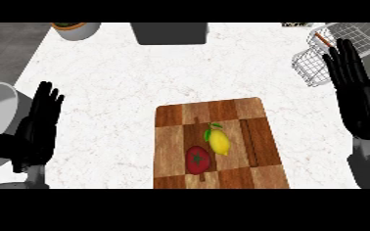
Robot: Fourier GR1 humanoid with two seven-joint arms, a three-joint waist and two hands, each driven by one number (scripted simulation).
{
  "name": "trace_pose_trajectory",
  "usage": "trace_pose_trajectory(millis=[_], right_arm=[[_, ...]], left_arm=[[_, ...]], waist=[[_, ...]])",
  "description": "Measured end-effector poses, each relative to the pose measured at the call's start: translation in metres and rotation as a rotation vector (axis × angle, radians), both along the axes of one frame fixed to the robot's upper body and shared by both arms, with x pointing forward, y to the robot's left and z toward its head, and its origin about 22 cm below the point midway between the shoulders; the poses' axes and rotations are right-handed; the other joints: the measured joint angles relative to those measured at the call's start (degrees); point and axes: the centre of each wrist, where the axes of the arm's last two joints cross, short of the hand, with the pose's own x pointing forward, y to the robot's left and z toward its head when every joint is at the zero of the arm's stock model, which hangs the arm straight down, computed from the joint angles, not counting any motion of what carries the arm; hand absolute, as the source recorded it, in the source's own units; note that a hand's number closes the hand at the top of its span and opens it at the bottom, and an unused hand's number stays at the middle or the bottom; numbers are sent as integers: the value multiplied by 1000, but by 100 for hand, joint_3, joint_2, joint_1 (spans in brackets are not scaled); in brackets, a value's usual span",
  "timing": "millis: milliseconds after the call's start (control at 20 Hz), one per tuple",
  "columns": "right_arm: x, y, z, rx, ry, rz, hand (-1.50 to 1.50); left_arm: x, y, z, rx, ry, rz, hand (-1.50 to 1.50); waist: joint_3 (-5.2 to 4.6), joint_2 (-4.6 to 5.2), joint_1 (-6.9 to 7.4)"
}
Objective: Pick the lemon from the cutting board and place it in the tiered basket
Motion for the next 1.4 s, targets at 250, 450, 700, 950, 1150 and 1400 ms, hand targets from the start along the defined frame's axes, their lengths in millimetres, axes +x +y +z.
trace_pose_trajectory(millis=[250,450,700,950,1150,1400], right_arm=[[-2,45,-12,67,40,79,150],[-10,38,-38,31,120,-112,-150],[-46,56,-71,-67,236,-350,-150],[-75,65,-49,-218,291,-338,-150],[-79,61,-28,-429,403,-221,-150],[-73,75,13,-635,538,-109,-150]], left_arm=[[12,2,13,194,-18,-40,0],[15,9,17,310,7,-67,0],[20,9,17,384,42,-106,0],[28,6,21,408,53,-129,0],[30,3,19,419,53,-142,0],[33,-6,18,427,47,-159,0]], waist=[[-85,176,-8],[-95,217,-233],[-123,228,-199],[-136,225,-122],[-153,231,-50],[-153,237,38]])
